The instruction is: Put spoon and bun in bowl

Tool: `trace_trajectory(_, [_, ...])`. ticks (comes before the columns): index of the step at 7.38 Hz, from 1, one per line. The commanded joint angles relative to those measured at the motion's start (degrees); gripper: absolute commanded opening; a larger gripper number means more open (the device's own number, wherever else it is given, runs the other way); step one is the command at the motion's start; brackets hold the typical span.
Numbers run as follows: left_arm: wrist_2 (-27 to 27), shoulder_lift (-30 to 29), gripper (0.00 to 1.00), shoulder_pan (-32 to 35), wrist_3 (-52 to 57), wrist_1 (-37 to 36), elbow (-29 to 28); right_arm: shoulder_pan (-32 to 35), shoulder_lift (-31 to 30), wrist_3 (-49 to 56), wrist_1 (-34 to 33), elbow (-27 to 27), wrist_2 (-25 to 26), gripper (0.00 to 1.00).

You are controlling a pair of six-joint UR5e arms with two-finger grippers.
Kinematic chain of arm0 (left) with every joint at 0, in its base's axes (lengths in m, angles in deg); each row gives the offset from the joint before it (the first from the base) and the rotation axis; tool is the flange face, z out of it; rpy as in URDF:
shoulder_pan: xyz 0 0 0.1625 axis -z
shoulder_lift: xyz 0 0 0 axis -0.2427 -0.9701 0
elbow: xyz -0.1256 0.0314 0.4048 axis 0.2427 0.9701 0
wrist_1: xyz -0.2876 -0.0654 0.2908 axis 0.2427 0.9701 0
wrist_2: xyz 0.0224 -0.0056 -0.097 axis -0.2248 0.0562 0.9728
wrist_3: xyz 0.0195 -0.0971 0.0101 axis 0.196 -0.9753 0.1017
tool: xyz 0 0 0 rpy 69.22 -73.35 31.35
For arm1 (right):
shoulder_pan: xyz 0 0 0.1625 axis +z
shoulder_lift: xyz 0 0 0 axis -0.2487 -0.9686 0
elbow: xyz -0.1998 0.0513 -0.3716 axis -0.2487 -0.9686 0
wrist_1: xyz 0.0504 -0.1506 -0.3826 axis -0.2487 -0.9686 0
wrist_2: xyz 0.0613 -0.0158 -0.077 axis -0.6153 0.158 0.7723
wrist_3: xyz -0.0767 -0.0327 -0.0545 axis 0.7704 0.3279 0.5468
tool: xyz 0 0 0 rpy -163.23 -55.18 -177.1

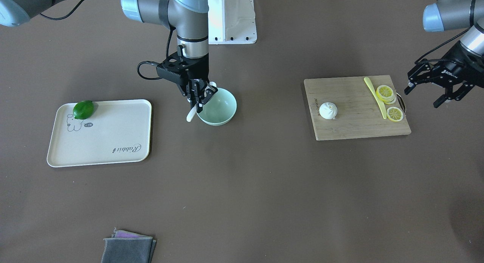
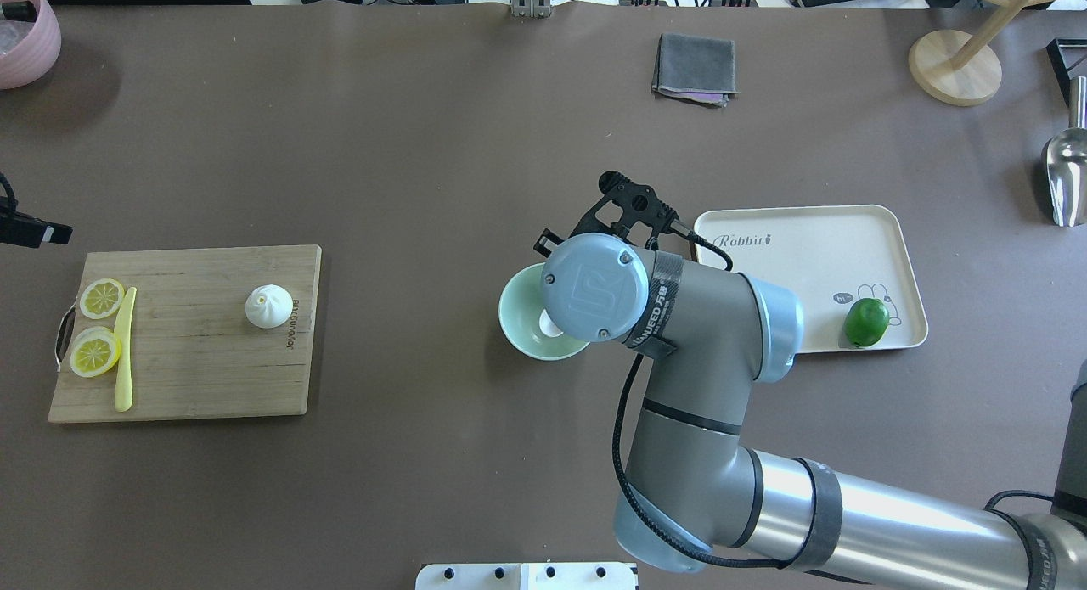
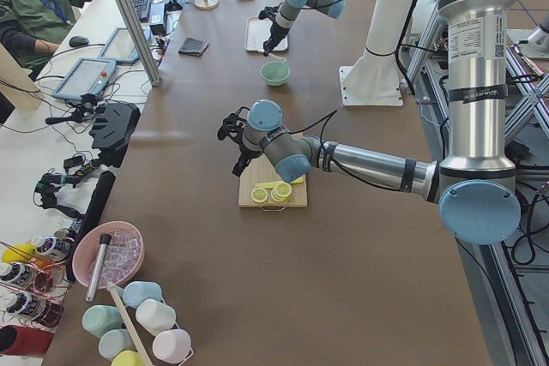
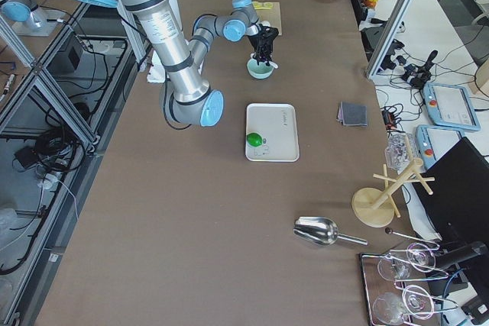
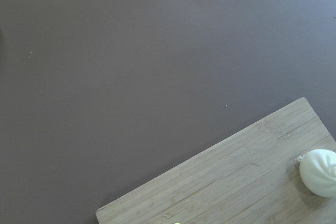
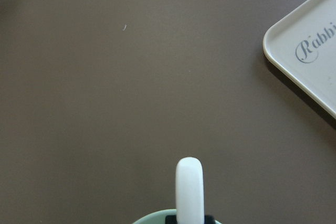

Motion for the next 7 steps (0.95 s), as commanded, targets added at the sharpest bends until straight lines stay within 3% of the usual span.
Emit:
trace_trajectory(1, [0.0, 0.0, 0.99, 0.0, 0.0, 0.0, -0.1, -1.1, 1.1, -1.9, -0.3, -1.0, 3.6, 0.87])
trace_trajectory(2, [0.0, 0.0, 0.98, 0.0, 0.0, 0.0, -0.1, -1.0, 1.2, -1.3, -0.3, -1.4, 4.6, 1.0])
trace_trajectory(4, [0.0, 0.0, 0.99, -0.2, -0.8, 0.0, -0.1, 2.0, 1.4, 4.6, -0.3, -0.6, 2.9, 1.0])
trace_trajectory(6, [-0.5, 0.1, 0.99, -3.5, -9.4, 1.4, 0.5, 9.4, 0.6, 16.7, -0.1, 0.5, -8.5, 1.0])
trace_trajectory(7, [-5.4, 0.3, 0.99, -8.0, -13.6, 1.9, 1.9, 14.0, -2.2, 25.8, 0.3, 3.0, -15.6, 1.0])
